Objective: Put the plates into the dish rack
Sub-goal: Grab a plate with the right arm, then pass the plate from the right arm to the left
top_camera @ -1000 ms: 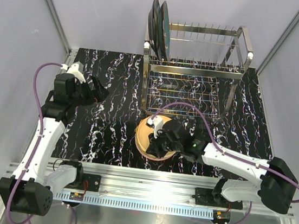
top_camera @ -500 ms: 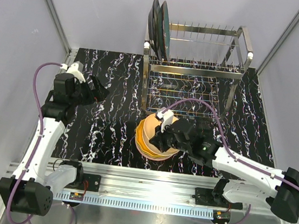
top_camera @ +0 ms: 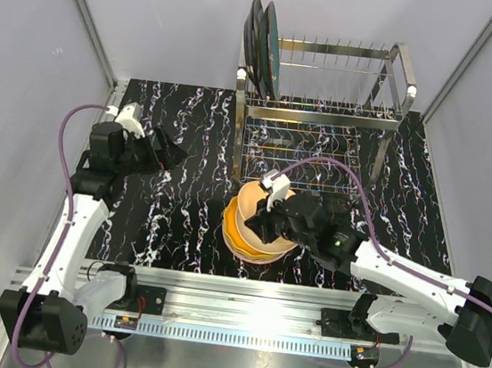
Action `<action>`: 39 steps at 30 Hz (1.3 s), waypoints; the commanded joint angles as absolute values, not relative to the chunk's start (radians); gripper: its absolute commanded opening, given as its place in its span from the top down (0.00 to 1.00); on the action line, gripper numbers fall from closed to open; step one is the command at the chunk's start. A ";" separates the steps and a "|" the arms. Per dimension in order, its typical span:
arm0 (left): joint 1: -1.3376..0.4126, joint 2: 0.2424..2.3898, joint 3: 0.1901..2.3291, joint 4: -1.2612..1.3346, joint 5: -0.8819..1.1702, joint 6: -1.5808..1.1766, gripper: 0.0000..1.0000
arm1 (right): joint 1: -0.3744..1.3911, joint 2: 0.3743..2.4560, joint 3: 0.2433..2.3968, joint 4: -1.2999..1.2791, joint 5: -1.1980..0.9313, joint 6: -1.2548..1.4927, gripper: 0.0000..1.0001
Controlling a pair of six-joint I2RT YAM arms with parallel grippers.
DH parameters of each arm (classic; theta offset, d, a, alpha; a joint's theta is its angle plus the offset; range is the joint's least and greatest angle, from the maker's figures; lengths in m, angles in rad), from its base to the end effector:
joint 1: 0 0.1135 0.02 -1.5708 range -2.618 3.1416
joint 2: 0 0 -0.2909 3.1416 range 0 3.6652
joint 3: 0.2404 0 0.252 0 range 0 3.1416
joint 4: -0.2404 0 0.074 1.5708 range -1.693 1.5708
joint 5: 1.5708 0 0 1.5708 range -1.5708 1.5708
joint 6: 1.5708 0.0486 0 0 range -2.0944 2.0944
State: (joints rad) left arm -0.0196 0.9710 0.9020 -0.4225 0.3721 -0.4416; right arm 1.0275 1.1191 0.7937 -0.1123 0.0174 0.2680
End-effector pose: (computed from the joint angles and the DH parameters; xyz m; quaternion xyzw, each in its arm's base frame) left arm 0.2089 -0.0218 0.3403 -0.0836 0.8443 -0.2699 0.4553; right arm 0.1326 0.2180 0.3019 -0.3084 0.7853 0.3180 0.4324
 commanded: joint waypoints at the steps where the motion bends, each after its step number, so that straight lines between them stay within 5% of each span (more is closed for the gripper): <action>1: -0.015 0.960 0.879 -0.307 0.495 -0.457 0.01 | 1.029 1.147 0.885 0.023 0.014 0.268 1.00; 39: -0.284 1.124 0.845 -0.264 0.603 -0.551 0.03 | 1.108 1.358 0.992 0.160 -0.006 0.293 1.00</action>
State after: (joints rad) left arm -0.2531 1.1049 0.8494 -0.2893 0.5808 -0.5514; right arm 1.0901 1.3632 0.9432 0.0929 -0.0372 0.3023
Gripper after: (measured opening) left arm 0.980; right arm 0.053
